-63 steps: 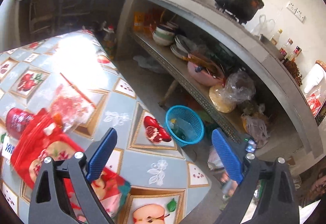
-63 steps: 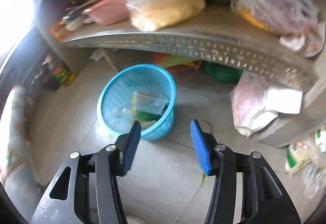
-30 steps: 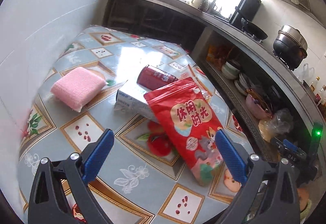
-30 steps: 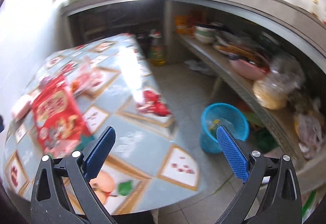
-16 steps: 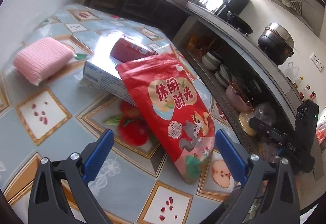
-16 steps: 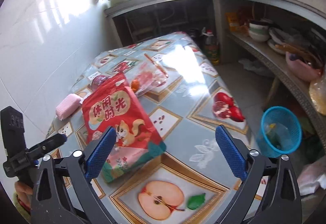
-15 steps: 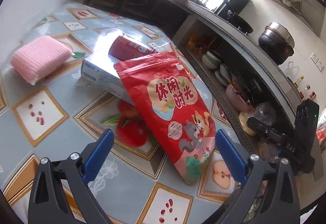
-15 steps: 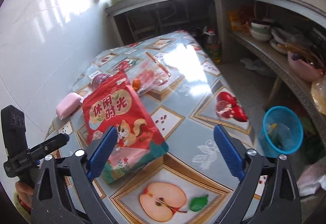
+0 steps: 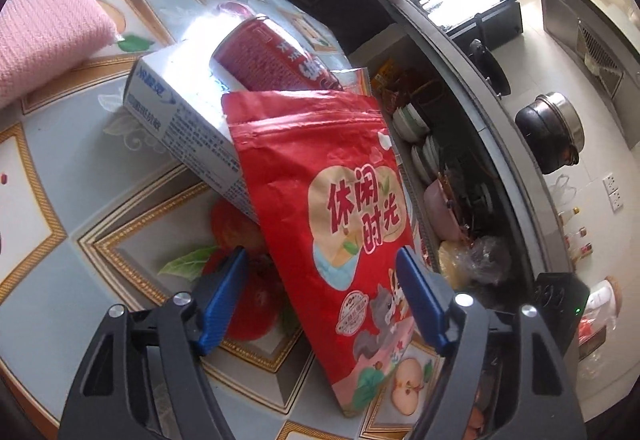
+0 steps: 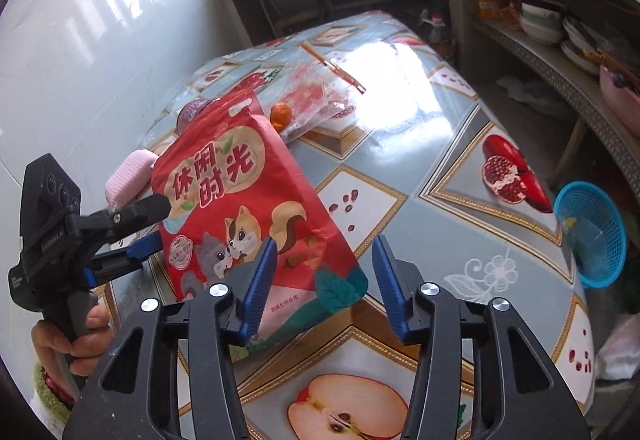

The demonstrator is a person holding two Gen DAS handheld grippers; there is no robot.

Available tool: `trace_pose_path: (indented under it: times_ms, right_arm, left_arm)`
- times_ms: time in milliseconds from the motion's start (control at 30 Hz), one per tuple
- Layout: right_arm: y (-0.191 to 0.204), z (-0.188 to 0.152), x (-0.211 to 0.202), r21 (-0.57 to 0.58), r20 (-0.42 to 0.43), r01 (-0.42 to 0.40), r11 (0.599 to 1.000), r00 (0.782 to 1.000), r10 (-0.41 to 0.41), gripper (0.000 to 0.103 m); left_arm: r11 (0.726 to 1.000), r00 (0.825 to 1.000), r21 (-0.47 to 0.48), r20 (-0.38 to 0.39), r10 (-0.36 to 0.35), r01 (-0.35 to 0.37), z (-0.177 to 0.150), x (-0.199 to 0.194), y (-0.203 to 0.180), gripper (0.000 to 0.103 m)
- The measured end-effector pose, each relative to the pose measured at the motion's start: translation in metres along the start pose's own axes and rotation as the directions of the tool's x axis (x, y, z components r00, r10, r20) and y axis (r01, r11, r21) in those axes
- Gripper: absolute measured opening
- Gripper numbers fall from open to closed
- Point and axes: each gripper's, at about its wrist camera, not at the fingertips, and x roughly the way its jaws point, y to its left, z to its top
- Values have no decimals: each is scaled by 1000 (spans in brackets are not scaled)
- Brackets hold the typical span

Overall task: Collect trash
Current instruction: 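Grasp the red snack bag with the left tool, then grasp and lift the clear plastic bag with the right tool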

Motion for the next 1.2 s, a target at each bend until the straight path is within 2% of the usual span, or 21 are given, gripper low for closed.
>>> trace_pose_path:
  times_ms: [133, 233, 300, 567, 800, 1000, 1200]
  right_arm:
    - [0, -2, 2, -3, -7, -12, 1000, 1000, 12, 40]
    - [0, -2, 0, -6, -5, -17, 1000, 1000, 17, 39]
    - [0, -1, -3, -8, 1, -20, 1000, 1000, 20, 39]
    - [-14, 9, -28, 20, 52, -59, 998, 997, 58, 39]
    - [-35, 30, -36, 98, 76, -146, 984, 987, 139, 44]
    - [-43, 51, -12, 221, 41, -300, 928, 953, 299, 48]
    - [-41, 73, 32, 339, -28, -343, 876, 927, 374, 53]
  left_arm:
    - [999, 1000, -36, -12, -18, 18, 0, 4, 5, 59]
    - [999, 1000, -52, -24, -17, 16, -1, 4, 8, 45]
    - [999, 1000, -38, -27, 1, -2, -2, 4, 6, 33]
    - [1000, 1000, 12, -22, -14, 14, -7, -14, -3, 8]
    - [1000, 1000, 28, 2, -1, 0, -12, -48, 3, 6]
    - [998, 999, 29, 9, 53, -53, -22, -68, 15, 5]
    - [992, 993, 39, 5, 118, -118, -26, -68, 20, 5]
